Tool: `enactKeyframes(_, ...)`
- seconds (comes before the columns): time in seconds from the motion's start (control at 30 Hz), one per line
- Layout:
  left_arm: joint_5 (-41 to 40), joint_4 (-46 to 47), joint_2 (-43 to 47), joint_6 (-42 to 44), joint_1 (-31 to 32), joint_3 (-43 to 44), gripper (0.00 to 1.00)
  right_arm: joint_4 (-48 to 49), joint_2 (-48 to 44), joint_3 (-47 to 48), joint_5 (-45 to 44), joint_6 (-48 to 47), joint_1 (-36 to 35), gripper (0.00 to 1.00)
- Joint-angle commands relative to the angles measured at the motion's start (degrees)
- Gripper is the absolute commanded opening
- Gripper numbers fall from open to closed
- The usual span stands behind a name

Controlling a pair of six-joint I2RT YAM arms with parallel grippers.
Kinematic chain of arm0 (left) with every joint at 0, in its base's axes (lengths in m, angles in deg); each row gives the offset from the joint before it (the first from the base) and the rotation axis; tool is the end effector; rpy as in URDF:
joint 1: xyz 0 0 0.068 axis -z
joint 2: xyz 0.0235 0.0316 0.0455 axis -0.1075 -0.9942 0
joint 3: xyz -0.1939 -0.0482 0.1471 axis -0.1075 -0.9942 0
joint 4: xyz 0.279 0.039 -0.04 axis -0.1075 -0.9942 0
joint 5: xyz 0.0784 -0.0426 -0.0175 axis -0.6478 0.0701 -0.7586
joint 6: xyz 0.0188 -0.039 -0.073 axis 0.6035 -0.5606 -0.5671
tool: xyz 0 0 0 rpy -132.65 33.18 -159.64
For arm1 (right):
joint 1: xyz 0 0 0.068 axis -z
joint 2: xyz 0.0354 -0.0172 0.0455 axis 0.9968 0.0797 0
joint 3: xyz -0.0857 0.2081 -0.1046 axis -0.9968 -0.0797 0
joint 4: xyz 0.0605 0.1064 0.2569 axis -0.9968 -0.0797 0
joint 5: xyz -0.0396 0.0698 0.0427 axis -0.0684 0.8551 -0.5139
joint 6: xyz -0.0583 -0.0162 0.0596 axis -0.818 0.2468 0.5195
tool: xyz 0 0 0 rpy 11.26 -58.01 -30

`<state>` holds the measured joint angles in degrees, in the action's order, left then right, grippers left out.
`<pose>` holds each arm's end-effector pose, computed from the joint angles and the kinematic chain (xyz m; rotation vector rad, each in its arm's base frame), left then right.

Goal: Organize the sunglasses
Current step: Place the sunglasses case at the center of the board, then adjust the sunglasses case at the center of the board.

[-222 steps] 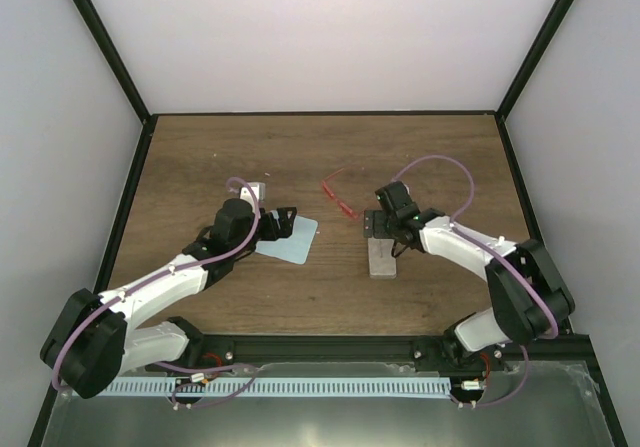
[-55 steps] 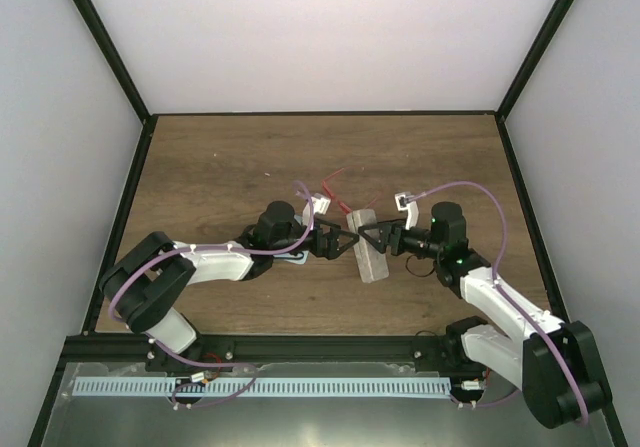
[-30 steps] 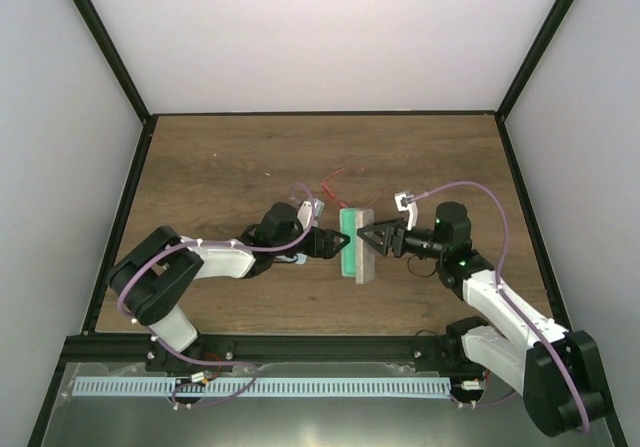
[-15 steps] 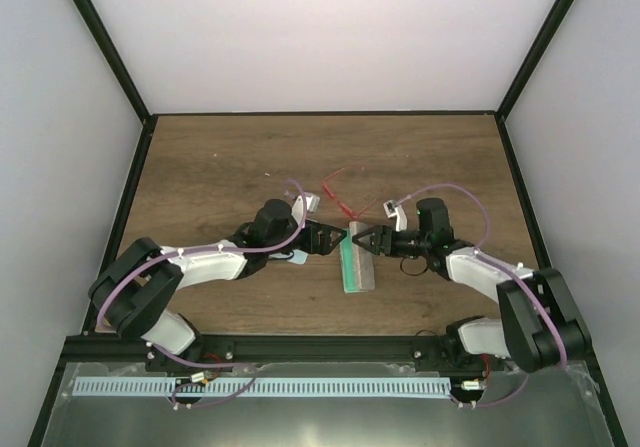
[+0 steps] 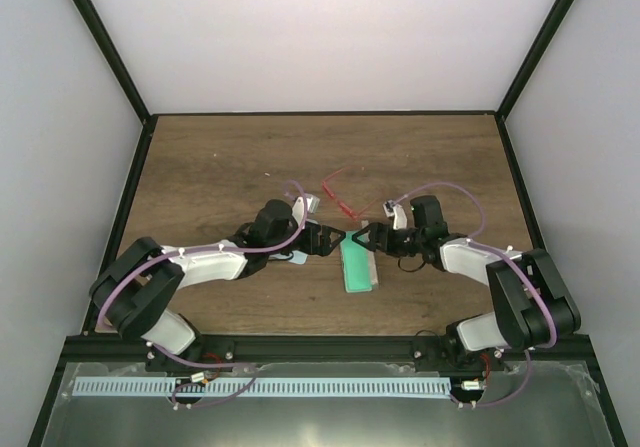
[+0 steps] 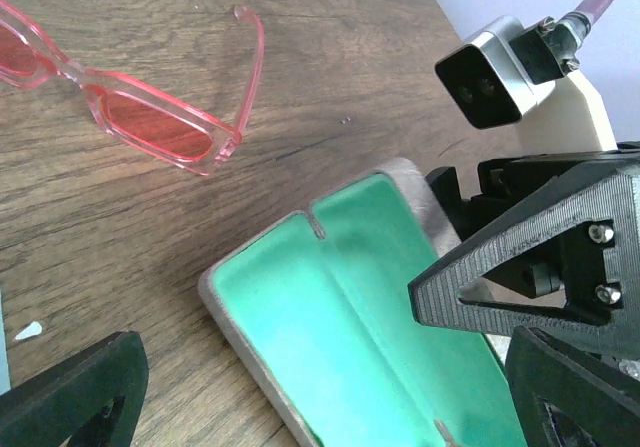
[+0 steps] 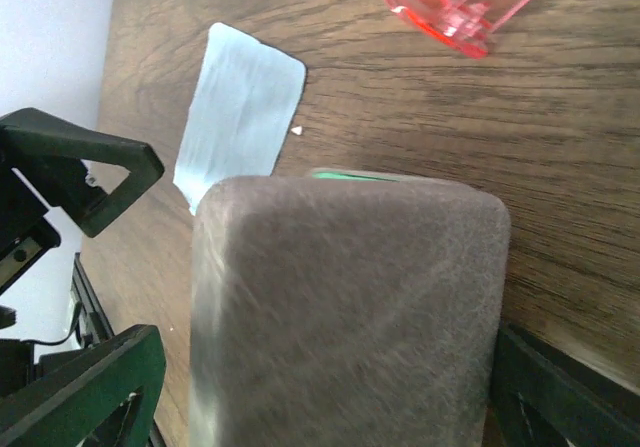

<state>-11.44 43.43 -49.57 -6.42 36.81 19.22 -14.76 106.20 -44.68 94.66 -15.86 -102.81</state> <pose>0.2434 -0.2585 0.1121 0.4269 2.1836 -1.0949 0.2569 0.1326 0.0821 -0.1137 2.4427 1.2531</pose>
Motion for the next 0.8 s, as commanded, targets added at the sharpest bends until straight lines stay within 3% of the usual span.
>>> enactKeyframes(0.0,-0.31,-0.35,-0.74,0.8,-0.2,0.31,1.0,-2.66,-1.2,1.69,-3.32,-2.14,0.23,0.91)
enactKeyframes(0.23,-0.31,-0.63,-1.16,0.94,-0.2,0.57,1.0,-7.25,-4.98,2.49,-9.22,-3.38,-0.22,0.91)
enactKeyframes(0.53,-1.55,-1.79,-1.76,1.7,-0.19,1.15,1.0,-18.05,-16.7,3.43,-32.02,-1.2,-6.61,0.91)
enactKeyframes(0.77,-4.38,-3.45,-1.76,1.64,-0.2,1.75,0.97,-23.88,-30.19,2.11,-39.69,3.01,-13.25,0.61)
